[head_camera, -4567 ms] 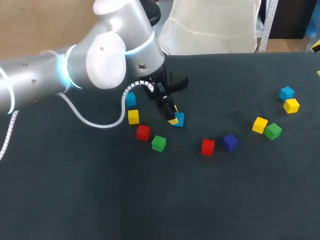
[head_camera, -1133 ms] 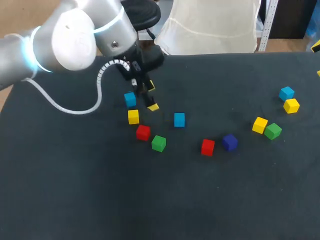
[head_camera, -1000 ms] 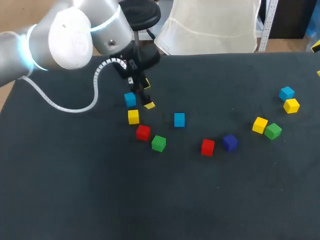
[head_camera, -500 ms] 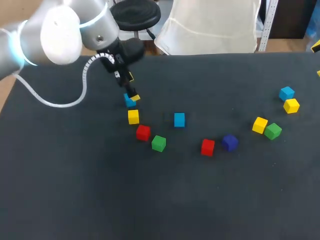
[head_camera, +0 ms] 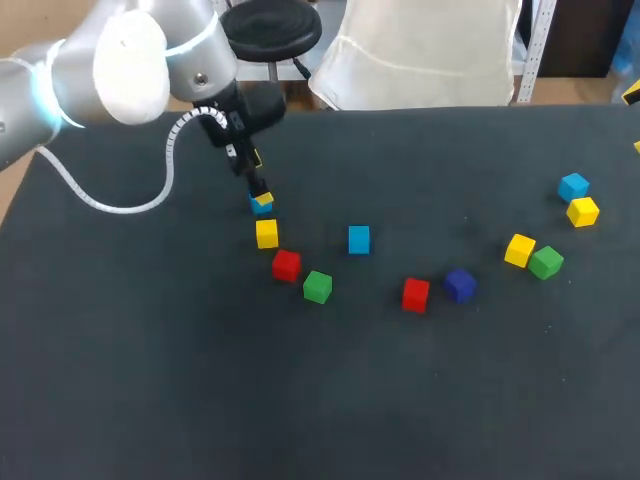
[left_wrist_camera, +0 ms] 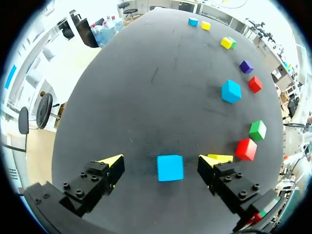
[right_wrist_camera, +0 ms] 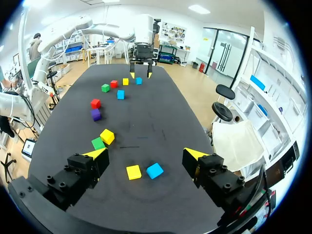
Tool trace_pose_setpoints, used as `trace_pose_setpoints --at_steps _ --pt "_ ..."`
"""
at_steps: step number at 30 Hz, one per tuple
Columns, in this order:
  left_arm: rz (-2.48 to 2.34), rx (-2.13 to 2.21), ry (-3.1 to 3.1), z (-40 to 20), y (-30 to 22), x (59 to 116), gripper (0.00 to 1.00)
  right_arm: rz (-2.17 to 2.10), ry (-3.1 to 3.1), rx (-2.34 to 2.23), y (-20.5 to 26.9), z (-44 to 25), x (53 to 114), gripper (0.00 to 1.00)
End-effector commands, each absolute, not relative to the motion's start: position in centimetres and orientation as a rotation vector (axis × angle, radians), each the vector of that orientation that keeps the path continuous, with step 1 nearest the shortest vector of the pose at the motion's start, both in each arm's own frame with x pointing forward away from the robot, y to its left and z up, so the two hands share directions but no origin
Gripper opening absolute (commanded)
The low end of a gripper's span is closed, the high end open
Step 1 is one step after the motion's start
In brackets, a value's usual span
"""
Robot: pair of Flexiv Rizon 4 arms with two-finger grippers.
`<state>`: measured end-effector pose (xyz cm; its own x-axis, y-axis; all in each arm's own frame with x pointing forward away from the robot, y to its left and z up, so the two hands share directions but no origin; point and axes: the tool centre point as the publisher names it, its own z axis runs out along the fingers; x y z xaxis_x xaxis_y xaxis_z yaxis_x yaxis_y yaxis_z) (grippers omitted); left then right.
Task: Place the blue cubes, place green cubes on the blue cubes, place the yellow cubes on the green cubes, then place the red cubes on the yellow cubes, and place purple cube on the red cubes.
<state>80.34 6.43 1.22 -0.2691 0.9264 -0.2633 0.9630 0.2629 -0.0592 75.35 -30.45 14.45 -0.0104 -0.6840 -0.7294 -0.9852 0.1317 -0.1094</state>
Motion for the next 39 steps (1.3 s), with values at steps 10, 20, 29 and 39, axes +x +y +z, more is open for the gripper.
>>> trace_pose_setpoints --at_steps 10,20,29,39 --pt "-0.341 1.75 2.389 -0.7 8.5 80.2 1.0 0.586 1.76 -1.616 -30.4 14.4 75.3 1.0" --pt "-0.354 1.746 2.389 -1.1 8.7 79.7 0.78 0.586 1.76 -1.616 -30.4 14.4 75.3 1.0" --pt "-0.367 1.759 2.368 -1.2 7.9 79.5 0.45 0.586 1.76 -1.616 -30.4 14.4 75.3 1.0" --pt "-0.366 1.798 2.326 -0.7 7.7 79.3 0.78 0.586 1.76 -1.616 -30.4 14.4 75.3 1.0"
